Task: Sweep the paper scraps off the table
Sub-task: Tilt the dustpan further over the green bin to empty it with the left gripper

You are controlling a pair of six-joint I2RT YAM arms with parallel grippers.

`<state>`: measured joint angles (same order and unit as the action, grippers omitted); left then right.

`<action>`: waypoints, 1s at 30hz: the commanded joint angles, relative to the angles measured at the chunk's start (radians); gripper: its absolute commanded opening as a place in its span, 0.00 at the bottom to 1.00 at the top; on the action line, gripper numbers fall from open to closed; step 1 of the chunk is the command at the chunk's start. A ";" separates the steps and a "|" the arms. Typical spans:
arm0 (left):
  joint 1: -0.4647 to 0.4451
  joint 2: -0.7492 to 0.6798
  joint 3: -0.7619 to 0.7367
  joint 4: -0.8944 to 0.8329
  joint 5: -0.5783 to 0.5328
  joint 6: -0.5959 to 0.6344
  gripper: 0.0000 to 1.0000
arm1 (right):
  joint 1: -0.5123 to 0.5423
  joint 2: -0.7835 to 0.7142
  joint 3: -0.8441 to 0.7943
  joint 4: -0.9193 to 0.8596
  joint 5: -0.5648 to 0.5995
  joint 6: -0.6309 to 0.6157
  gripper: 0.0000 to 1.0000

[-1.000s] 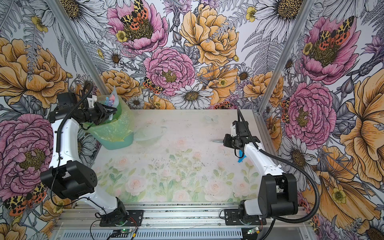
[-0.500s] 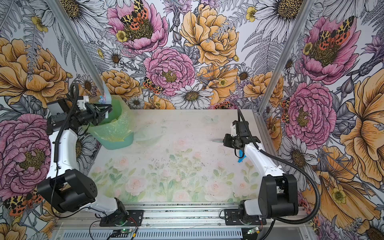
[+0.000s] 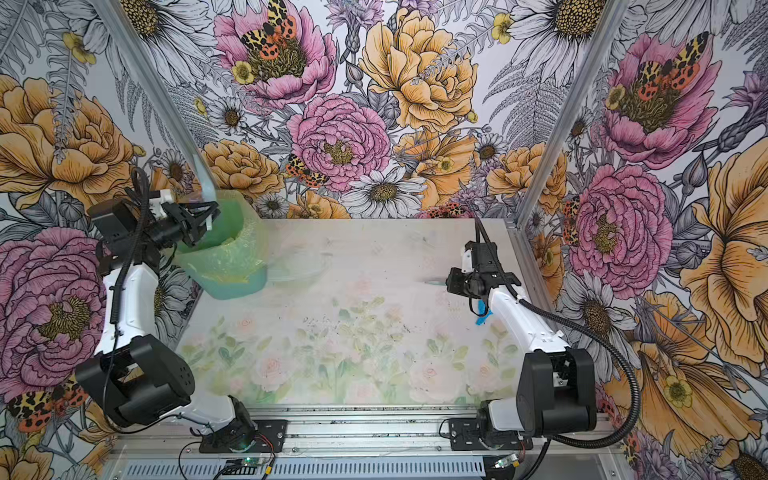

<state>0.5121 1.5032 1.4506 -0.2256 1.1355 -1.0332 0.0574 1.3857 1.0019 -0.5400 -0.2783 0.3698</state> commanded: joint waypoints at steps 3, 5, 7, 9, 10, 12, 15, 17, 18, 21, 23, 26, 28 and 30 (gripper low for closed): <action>0.009 0.002 0.002 0.047 0.021 -0.021 0.00 | -0.004 -0.028 -0.005 0.026 -0.003 0.001 0.00; 0.008 0.003 0.000 0.063 0.022 -0.034 0.00 | -0.004 -0.027 -0.006 0.025 -0.003 0.000 0.00; 0.008 0.004 -0.009 0.091 0.027 -0.058 0.00 | -0.004 -0.028 -0.006 0.026 -0.003 -0.001 0.00; 0.009 0.005 -0.020 0.122 0.031 -0.082 0.00 | -0.004 -0.027 -0.006 0.025 -0.001 -0.002 0.00; 0.009 0.005 -0.025 0.135 0.033 -0.092 0.00 | -0.004 -0.027 -0.006 0.025 -0.001 -0.001 0.00; 0.009 0.002 -0.038 0.166 0.036 -0.117 0.00 | -0.004 -0.029 -0.006 0.026 0.001 0.000 0.00; 0.009 0.002 -0.070 0.280 0.049 -0.207 0.00 | -0.004 -0.031 -0.006 0.024 0.009 -0.001 0.00; 0.008 0.002 -0.088 0.357 0.054 -0.272 0.00 | -0.003 -0.033 -0.006 0.025 0.015 -0.003 0.00; 0.008 0.003 -0.096 0.383 0.055 -0.294 0.00 | -0.004 -0.035 -0.006 0.024 0.015 -0.004 0.00; 0.007 0.007 -0.120 0.491 0.061 -0.379 0.00 | -0.005 -0.037 -0.007 0.024 0.015 -0.003 0.00; 0.004 0.018 -0.149 0.648 0.063 -0.500 0.00 | -0.004 -0.037 -0.007 0.025 0.014 -0.003 0.00; -0.001 0.055 -0.191 0.958 0.058 -0.740 0.00 | -0.004 -0.038 -0.008 0.025 0.015 -0.003 0.00; -0.004 0.096 -0.210 1.184 0.043 -0.915 0.00 | -0.004 -0.039 -0.008 0.025 0.015 -0.004 0.00; -0.005 0.135 -0.222 1.364 0.019 -1.058 0.00 | -0.005 -0.037 -0.009 0.024 0.015 -0.003 0.00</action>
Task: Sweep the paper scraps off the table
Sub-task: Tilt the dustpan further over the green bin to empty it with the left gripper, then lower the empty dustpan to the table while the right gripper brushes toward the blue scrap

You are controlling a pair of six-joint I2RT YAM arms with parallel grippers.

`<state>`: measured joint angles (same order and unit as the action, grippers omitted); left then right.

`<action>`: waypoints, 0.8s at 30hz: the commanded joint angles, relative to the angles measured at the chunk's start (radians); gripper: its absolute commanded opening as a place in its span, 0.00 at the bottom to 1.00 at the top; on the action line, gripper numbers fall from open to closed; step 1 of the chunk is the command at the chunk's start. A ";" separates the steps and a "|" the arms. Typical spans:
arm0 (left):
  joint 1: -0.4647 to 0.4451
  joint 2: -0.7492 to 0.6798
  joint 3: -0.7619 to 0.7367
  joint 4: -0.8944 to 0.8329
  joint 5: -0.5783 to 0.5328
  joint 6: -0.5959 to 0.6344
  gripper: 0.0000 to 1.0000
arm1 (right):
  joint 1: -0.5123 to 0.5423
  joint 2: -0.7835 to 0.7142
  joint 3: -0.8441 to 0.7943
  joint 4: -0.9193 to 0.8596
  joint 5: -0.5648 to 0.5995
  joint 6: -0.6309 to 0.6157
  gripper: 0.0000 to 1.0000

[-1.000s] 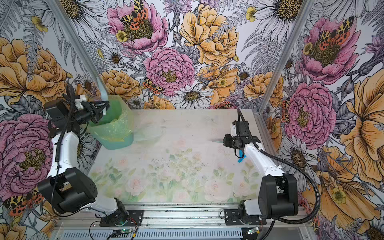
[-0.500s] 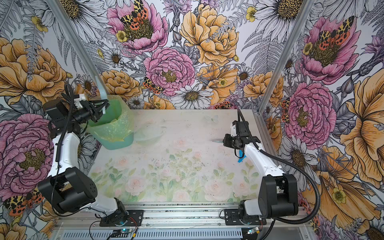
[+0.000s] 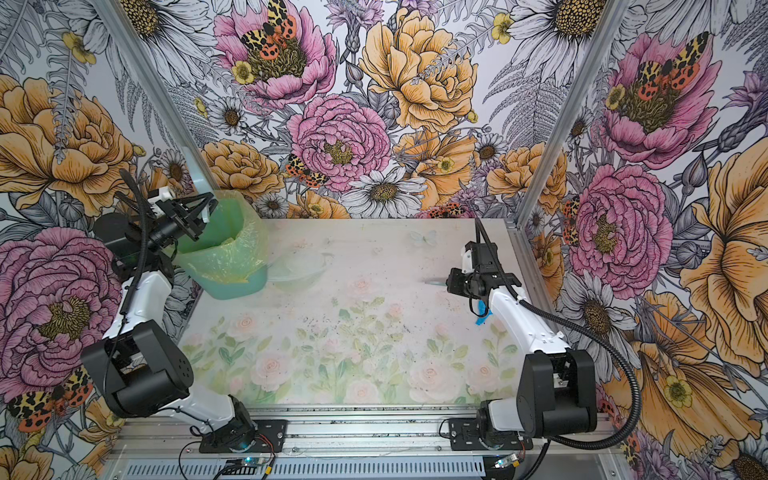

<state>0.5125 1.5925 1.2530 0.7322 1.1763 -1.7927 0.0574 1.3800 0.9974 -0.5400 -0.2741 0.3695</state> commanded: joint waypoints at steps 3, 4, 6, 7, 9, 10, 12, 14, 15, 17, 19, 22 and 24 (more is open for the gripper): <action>-0.007 0.081 -0.037 0.536 -0.042 -0.419 0.00 | -0.004 -0.034 -0.006 0.025 0.010 -0.003 0.00; -0.006 0.081 -0.039 0.533 -0.042 -0.412 0.00 | -0.004 -0.034 -0.006 0.025 0.010 -0.004 0.00; -0.006 0.073 -0.036 0.523 -0.036 -0.401 0.00 | -0.004 -0.034 -0.006 0.024 0.010 -0.003 0.00; -0.007 0.066 -0.036 0.521 -0.037 -0.400 0.00 | -0.005 -0.034 -0.006 0.025 0.010 -0.004 0.00; -0.007 0.062 -0.033 0.516 -0.035 -0.399 0.00 | -0.004 -0.033 -0.003 0.025 0.010 -0.003 0.00; -0.006 0.060 -0.033 0.516 -0.035 -0.399 0.00 | -0.004 -0.033 -0.002 0.025 0.011 -0.003 0.00; -0.006 0.059 -0.039 0.516 -0.035 -0.399 0.00 | -0.004 -0.030 0.000 0.024 0.010 -0.002 0.00; -0.009 0.059 -0.048 0.524 -0.041 -0.404 0.00 | -0.004 -0.030 0.002 0.025 0.009 -0.002 0.00; -0.008 0.058 -0.055 0.535 -0.049 -0.413 0.00 | -0.004 -0.030 0.003 0.025 0.009 -0.002 0.00; -0.008 0.057 -0.058 0.541 -0.055 -0.420 0.00 | -0.005 -0.031 0.001 0.025 0.009 -0.001 0.00; -0.007 0.055 -0.054 0.537 -0.047 -0.412 0.00 | -0.005 -0.029 0.002 0.025 0.010 -0.003 0.00; -0.008 0.047 -0.055 0.496 -0.033 -0.377 0.00 | -0.004 -0.025 0.004 0.024 0.009 0.000 0.00; -0.008 0.031 -0.061 0.443 -0.019 -0.317 0.00 | -0.004 -0.025 0.006 0.024 0.010 -0.001 0.00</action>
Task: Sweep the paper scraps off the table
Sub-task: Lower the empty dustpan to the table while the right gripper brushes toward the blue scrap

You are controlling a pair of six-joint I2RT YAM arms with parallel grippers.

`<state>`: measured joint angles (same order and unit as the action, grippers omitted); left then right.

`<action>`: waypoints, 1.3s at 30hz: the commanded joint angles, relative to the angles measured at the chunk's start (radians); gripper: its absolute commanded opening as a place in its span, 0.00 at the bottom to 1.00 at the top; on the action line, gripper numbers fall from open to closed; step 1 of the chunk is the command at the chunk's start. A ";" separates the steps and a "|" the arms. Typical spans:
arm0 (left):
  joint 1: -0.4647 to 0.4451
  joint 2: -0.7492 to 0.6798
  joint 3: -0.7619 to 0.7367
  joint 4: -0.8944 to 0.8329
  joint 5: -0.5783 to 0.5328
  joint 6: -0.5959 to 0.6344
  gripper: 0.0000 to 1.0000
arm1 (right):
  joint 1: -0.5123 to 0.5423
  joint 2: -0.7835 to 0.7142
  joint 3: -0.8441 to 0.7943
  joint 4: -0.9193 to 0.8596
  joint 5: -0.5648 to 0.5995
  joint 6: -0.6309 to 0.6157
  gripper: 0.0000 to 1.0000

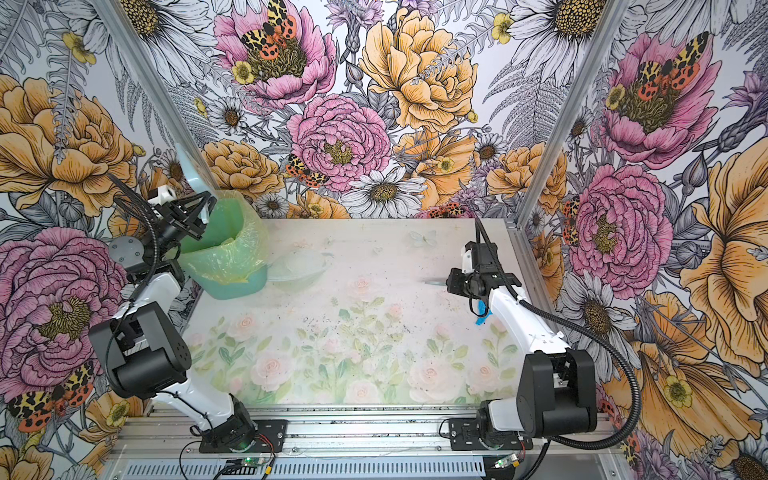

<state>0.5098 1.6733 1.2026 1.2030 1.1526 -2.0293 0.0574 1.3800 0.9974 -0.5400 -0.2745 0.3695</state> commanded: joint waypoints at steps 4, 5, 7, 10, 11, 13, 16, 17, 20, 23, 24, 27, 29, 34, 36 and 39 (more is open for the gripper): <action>-0.013 -0.118 -0.023 -0.299 0.029 0.142 0.00 | -0.004 -0.033 0.014 0.023 0.018 -0.002 0.00; -0.015 -0.138 -0.020 -0.418 0.031 0.250 0.00 | -0.004 -0.038 0.016 0.023 0.030 -0.002 0.00; -0.025 -0.192 0.006 -0.734 0.018 0.499 0.00 | -0.004 -0.053 0.019 0.023 0.060 0.002 0.00; -0.042 -0.243 0.078 -1.182 -0.053 0.829 0.00 | -0.005 -0.075 0.023 0.023 0.089 0.002 0.00; -0.046 -0.248 0.097 -1.259 -0.075 0.890 0.00 | -0.006 -0.080 0.024 0.023 0.097 0.003 0.00; -0.055 -0.251 0.133 -1.392 -0.115 0.993 0.00 | -0.005 -0.094 0.024 0.018 0.124 -0.001 0.00; -0.069 -0.257 0.172 -1.547 -0.187 1.127 0.00 | -0.006 -0.118 0.020 0.004 0.188 -0.008 0.00; -0.074 -0.259 0.180 -1.591 -0.208 1.163 0.00 | -0.005 -0.124 0.020 -0.002 0.212 -0.008 0.00; -0.098 -0.268 0.192 -1.666 -0.272 1.236 0.00 | -0.008 -0.152 0.014 -0.018 0.312 -0.001 0.00; -0.144 -0.288 0.192 -1.715 -0.350 1.297 0.00 | -0.024 -0.184 0.007 -0.040 0.425 0.056 0.00; -0.165 -0.295 0.194 -1.731 -0.376 1.317 0.00 | -0.033 -0.196 0.002 -0.045 0.458 0.076 0.00; -0.244 -0.326 0.195 -1.755 -0.485 1.385 0.00 | -0.064 -0.227 -0.008 -0.077 0.549 0.143 0.00; -0.305 -0.339 0.207 -1.775 -0.548 1.434 0.00 | -0.090 -0.244 -0.011 -0.098 0.573 0.172 0.00; -0.465 -0.342 0.236 -1.820 -0.651 1.540 0.00 | -0.163 -0.249 -0.014 -0.169 0.554 0.223 0.00; -0.542 -0.331 0.256 -1.863 -0.715 1.593 0.00 | -0.187 -0.241 -0.014 -0.201 0.532 0.239 0.00; -0.646 -0.294 0.267 -1.901 -0.765 1.644 0.00 | -0.209 -0.227 -0.024 -0.223 0.506 0.254 0.00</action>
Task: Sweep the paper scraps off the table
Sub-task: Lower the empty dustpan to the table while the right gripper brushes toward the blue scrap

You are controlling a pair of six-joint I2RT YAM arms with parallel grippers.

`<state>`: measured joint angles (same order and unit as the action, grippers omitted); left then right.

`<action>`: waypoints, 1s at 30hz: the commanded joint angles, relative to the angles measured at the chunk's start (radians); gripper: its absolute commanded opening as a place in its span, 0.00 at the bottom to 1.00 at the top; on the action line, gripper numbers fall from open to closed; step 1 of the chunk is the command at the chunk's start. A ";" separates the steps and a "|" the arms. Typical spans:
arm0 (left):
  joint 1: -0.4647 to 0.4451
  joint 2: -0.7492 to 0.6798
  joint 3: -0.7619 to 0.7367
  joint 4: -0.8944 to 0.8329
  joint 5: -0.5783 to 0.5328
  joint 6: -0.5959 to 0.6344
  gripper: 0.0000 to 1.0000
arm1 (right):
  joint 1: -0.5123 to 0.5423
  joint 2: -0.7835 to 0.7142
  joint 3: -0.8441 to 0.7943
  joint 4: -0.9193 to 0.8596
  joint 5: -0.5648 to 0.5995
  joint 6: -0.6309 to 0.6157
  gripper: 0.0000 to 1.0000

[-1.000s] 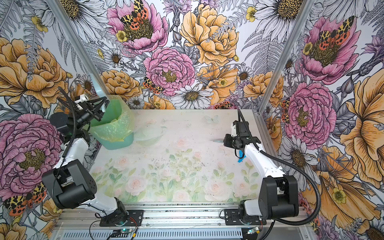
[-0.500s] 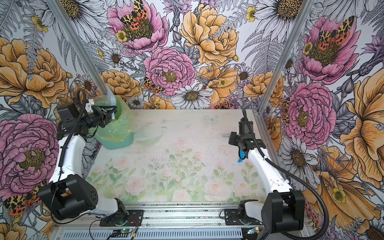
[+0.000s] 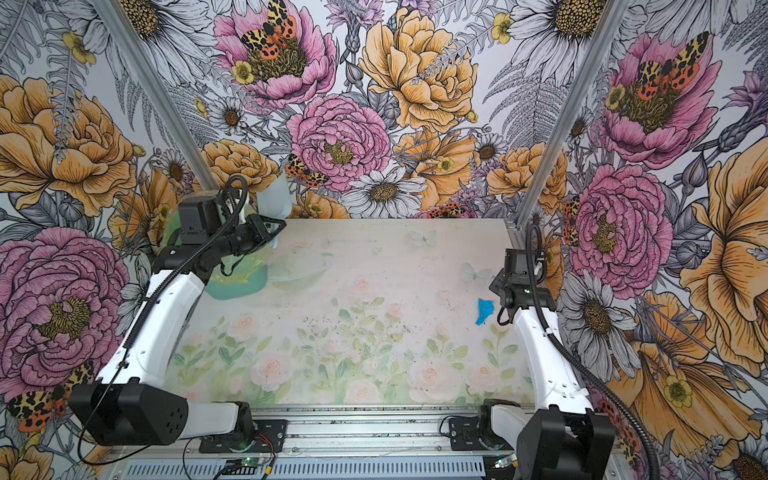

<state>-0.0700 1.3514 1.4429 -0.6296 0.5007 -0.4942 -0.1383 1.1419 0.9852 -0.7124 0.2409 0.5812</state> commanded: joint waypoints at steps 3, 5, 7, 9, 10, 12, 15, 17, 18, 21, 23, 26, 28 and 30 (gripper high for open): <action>-0.175 0.081 0.023 -0.094 -0.146 0.156 0.00 | -0.021 0.027 -0.028 -0.053 -0.038 0.058 0.00; -0.235 0.121 0.017 -0.108 -0.161 0.188 0.00 | -0.021 0.043 -0.038 -0.053 -0.072 0.061 0.00; -0.282 0.157 0.004 -0.110 -0.129 0.221 0.00 | -0.020 0.060 -0.048 -0.054 -0.116 0.053 0.00; -0.315 0.200 -0.008 -0.109 -0.064 0.261 0.00 | -0.017 0.071 -0.060 -0.054 -0.151 0.037 0.00; -0.331 0.211 -0.016 -0.109 -0.054 0.268 0.00 | -0.015 0.073 -0.065 -0.055 -0.163 0.032 0.00; -0.358 0.232 -0.034 -0.110 -0.054 0.282 0.00 | -0.007 0.072 -0.081 -0.065 -0.178 0.031 0.00; -0.381 0.243 -0.057 -0.110 -0.079 0.291 0.00 | 0.016 0.070 -0.110 -0.066 -0.188 0.037 0.00; -0.389 0.251 -0.067 -0.110 -0.085 0.292 0.00 | 0.032 0.076 -0.126 -0.065 -0.206 0.048 0.00; -0.393 0.255 -0.073 -0.110 -0.086 0.291 0.00 | 0.044 0.084 -0.129 -0.063 -0.211 0.051 0.00; -0.415 0.267 -0.090 -0.110 -0.119 0.291 0.00 | 0.088 0.116 -0.125 -0.054 -0.210 0.061 0.00; -0.430 0.276 -0.100 -0.109 -0.139 0.292 0.00 | 0.113 0.144 -0.116 -0.038 -0.216 0.068 0.00; -0.453 0.291 -0.115 -0.110 -0.152 0.283 0.00 | 0.158 0.192 -0.086 -0.009 -0.226 0.072 0.00; -0.471 0.297 -0.128 -0.110 -0.177 0.276 0.00 | 0.193 0.232 -0.059 0.019 -0.238 0.086 0.00; -0.487 0.301 -0.145 -0.108 -0.190 0.268 0.00 | 0.229 0.282 -0.024 0.055 -0.255 0.092 0.00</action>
<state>-0.5388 1.6447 1.3209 -0.7444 0.3588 -0.2283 0.0532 1.3693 0.9203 -0.7231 0.0292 0.6479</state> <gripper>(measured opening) 0.222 0.172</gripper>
